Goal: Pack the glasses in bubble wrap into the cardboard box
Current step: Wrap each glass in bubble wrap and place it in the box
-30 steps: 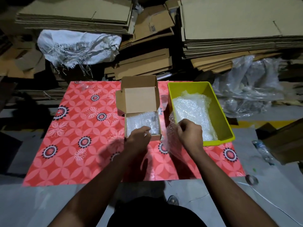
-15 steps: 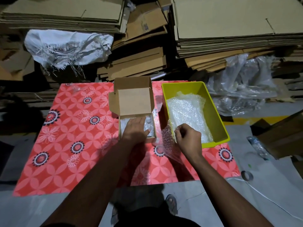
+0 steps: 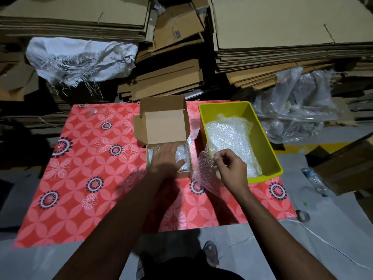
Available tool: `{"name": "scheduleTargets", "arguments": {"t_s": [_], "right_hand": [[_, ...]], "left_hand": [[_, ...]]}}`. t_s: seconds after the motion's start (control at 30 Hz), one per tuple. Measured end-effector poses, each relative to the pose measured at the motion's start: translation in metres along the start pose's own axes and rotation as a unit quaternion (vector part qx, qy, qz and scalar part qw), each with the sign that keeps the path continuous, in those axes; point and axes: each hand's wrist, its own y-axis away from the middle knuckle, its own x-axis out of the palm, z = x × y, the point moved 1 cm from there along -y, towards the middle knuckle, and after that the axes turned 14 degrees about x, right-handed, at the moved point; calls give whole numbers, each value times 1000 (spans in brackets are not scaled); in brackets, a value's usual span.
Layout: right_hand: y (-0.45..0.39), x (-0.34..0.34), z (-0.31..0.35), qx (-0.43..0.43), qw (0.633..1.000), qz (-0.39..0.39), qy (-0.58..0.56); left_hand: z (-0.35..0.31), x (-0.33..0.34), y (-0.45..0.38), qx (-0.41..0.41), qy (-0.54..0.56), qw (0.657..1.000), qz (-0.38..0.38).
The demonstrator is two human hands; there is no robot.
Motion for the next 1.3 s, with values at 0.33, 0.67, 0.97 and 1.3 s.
{"name": "scheduleTargets", "arguments": {"t_s": [0.33,0.67,0.97,1.3], "right_hand": [[24,25,58,43,956,195,-216],[52,61,83,-303,920,200,147],[67,72,46,-98,991,95,-9],[69,111,57,245,858,360,-270]], "left_hand": [[-37,-77,58,-59,530,843,-69],[-7,-118,96,-151,730,666,34],[11,-124,108,-172,710,661,-172],[34,-127,138,-220,713,620,-242]]}}
